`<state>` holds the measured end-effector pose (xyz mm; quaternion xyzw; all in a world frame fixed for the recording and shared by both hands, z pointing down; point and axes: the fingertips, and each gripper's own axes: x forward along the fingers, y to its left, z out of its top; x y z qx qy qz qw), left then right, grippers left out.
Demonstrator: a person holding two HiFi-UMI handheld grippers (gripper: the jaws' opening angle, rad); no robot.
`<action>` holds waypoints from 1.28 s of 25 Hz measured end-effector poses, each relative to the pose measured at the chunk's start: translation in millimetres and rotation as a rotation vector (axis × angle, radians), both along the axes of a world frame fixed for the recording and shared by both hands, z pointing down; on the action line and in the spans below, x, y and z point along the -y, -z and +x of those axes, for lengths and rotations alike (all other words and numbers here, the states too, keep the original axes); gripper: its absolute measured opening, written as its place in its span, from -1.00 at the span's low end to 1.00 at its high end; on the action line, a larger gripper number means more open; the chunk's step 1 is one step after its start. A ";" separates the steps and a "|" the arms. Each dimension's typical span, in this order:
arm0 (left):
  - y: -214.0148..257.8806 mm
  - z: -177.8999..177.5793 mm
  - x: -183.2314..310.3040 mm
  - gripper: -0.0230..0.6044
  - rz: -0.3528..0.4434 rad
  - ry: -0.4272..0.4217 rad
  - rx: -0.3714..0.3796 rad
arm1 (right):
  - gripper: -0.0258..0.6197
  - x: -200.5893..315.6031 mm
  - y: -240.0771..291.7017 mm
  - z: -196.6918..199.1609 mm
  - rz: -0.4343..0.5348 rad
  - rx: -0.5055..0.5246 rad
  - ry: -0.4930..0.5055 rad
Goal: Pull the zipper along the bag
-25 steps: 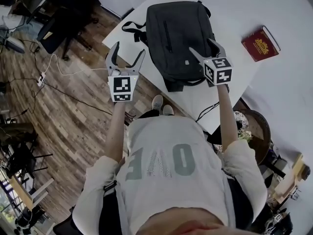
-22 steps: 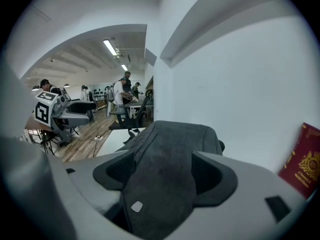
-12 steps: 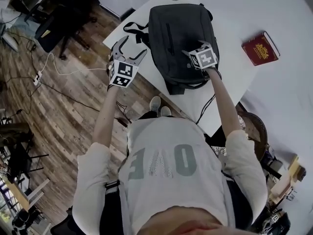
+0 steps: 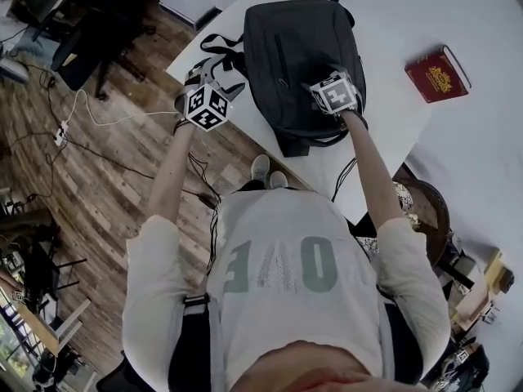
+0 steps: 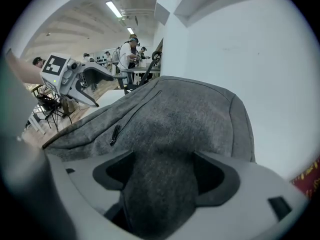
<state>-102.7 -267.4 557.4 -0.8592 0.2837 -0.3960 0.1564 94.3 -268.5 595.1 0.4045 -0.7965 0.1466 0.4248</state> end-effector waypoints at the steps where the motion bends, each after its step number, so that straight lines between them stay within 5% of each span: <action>1: -7.5 2.5 0.9 0.24 -0.007 -0.033 0.043 | 0.22 0.1 -0.2 0.4 0.002 0.000 0.001; 12: -34.4 11.4 34.1 0.23 0.054 -0.185 0.284 | 0.21 2.0 0.2 1.0 0.022 0.020 -0.001; 32: -36.8 14.2 40.4 0.19 0.074 -0.170 0.204 | 0.22 3.1 -1.4 2.4 0.034 0.029 0.001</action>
